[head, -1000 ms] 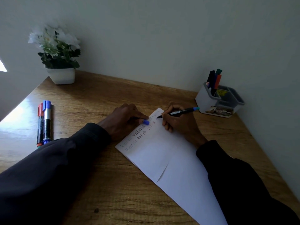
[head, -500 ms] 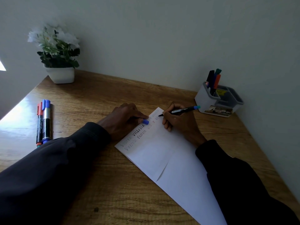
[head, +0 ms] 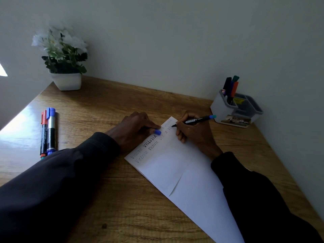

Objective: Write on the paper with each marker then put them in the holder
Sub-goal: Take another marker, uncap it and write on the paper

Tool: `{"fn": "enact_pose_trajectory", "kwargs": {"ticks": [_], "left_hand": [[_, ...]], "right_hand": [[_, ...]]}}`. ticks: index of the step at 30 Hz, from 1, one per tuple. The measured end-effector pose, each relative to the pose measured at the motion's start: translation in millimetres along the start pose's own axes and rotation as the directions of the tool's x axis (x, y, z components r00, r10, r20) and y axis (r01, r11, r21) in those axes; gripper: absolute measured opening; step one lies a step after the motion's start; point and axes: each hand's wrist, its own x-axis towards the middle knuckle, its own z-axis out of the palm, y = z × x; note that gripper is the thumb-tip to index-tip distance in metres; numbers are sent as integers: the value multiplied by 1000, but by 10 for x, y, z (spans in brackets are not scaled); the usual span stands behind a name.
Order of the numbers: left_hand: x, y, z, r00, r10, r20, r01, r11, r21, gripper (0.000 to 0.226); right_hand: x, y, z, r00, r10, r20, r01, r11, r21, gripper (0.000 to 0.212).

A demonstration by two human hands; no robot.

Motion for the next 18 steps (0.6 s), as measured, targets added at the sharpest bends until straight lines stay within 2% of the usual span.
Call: {"fn": "enact_pose_trajectory", "kwargs": {"ticks": [11,18], "left_hand": [[-14,13,-15,1000,-14,-6,13,999,-37,32],[-6,9,-3,1000,-21,3,21,999,-25,32]], "right_hand": [[20,3,-1,999,32,-7,-32,999,16,21],[8,12,-3,999,-2,-42,2,1000,2,21]]}}
